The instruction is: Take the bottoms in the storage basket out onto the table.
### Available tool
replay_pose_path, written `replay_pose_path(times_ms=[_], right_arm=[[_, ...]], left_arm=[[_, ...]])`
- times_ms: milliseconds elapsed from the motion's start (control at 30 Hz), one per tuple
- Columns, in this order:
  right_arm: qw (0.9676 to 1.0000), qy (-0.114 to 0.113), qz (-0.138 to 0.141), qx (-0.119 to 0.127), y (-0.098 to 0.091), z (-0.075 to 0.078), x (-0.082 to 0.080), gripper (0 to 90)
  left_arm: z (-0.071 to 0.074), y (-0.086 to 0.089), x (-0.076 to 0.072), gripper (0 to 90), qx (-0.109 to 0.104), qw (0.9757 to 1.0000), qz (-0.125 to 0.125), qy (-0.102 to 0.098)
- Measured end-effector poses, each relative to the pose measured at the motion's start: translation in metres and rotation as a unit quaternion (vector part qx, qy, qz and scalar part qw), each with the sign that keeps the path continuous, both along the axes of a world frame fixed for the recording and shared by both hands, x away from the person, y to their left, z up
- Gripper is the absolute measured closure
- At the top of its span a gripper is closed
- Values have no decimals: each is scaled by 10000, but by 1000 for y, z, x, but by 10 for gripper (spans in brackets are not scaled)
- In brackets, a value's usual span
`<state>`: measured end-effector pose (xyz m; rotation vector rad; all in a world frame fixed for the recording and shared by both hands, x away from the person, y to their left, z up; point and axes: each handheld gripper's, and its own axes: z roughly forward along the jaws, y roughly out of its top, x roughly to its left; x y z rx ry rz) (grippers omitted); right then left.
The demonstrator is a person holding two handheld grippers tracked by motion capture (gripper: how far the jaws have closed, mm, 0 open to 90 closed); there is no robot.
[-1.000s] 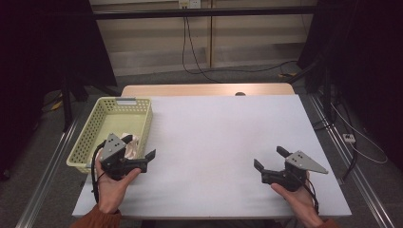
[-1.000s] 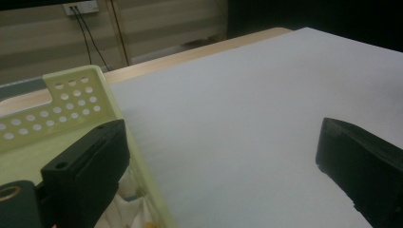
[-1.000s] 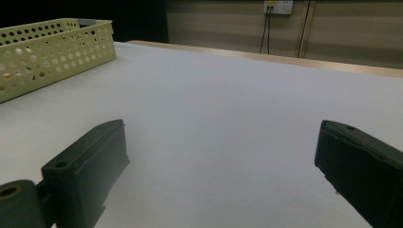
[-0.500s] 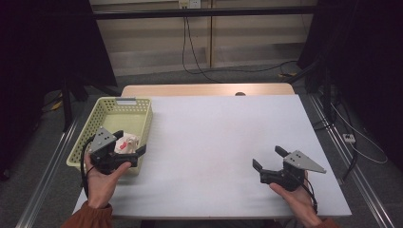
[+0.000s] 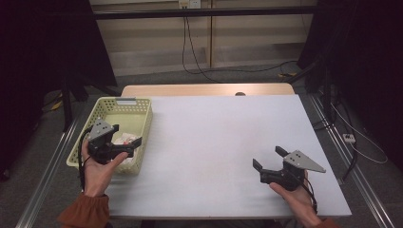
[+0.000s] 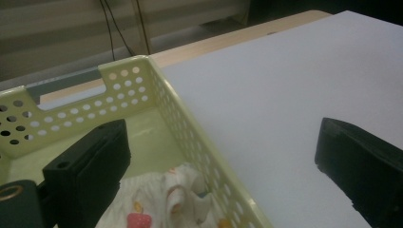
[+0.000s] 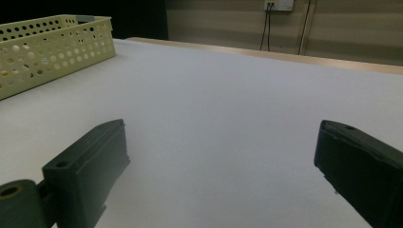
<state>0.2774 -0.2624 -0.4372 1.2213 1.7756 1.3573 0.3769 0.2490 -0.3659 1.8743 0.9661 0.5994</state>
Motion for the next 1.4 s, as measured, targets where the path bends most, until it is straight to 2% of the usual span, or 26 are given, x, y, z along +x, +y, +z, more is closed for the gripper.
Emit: replay_pose_path(times_ms=[100, 267, 367, 433, 467, 500, 533, 667, 700, 767, 800, 900, 1067, 1133, 1167, 1233, 1300, 1367, 1400], right_arm=[[10000, -4, -21, 24, 0, 1, -1, 40], [10000, -47, 20, -7, 3, 3, -4, 40], [10000, -57, 35, -38, 5, 4, -3, 40], [10000, -43, 57, -54, 7, 4, -4, 40], [9999, -49, 58, -72, 8, 4, -4, 40], [9999, -48, 56, -74, 8, 4, -4, 40], [9999, -48, 52, -72, 7, 4, -4, 40], [10000, -35, 41, -42, 6, 3, -3, 40], [10000, -26, 28, -20, 6, 4, -3, 40], [10000, -37, 38, -25, 6, 3, -3, 40], [10000, -33, 39, -29, 6, 3, -3, 40], [9999, -33, 79, -54, 7, 3, -2, 40], [10000, -25, 71, -38, 6, 3, -3, 40], [10000, -26, 60, -45, 6, 3, -3, 42], [10000, -30, 47, -37, 6, 3, -3, 43], [10000, -29, 49, -33, 6, 3, -3, 43], [9999, -33, 72, -68, 6, 3, -3, 43], [9999, -34, 71, -69, 6, 3, -2, 43], [9999, -37, 67, -75, 7, 3, -2, 43]], left_arm=[[0, 3, 4, 45, 47, 10000, 11, 75], [0, 4, 8, 46, 178, 9996, 171, 110], [-1, 6, 10, 51, 269, 9992, 169, 233], [-3, 7, 13, 57, 386, 9987, 149, 307], [-4, 8, 15, 57, 521, 9979, 157, 359], [-4, 8, 15, 57, 521, 9979, 157, 359], [-6, 9, 19, 57, 637, 9968, 216, 439], [-7, 13, 24, 72, 625, 9963, 314, 501], [-7, 13, 26, 76, 605, 9966, 378, 412], [-6, 13, 30, 71, 633, 9964, 384, 401], [-5, 13, 33, 71, 617, 9962, 399, 463], [-4, 11, 40, 62, 767, 9947, 361, 586], [-10, 11, 52, 63, 753, 9925, 439, 851], [-15, 14, 59, 65, 794, 9898, 529, 1056], [-15, 14, 59, 69, 794, 9898, 529, 1056], [-17, 16, 64, 68, 748, 9883, 591, 1191], [-19, 17, 66, 69, 755, 9880, 636, 1184], [-21, 15, 68, 69, 902, 9858, 782, 1184], [-22, 13, 71, 63, 961, 9850, 712, 1245]])
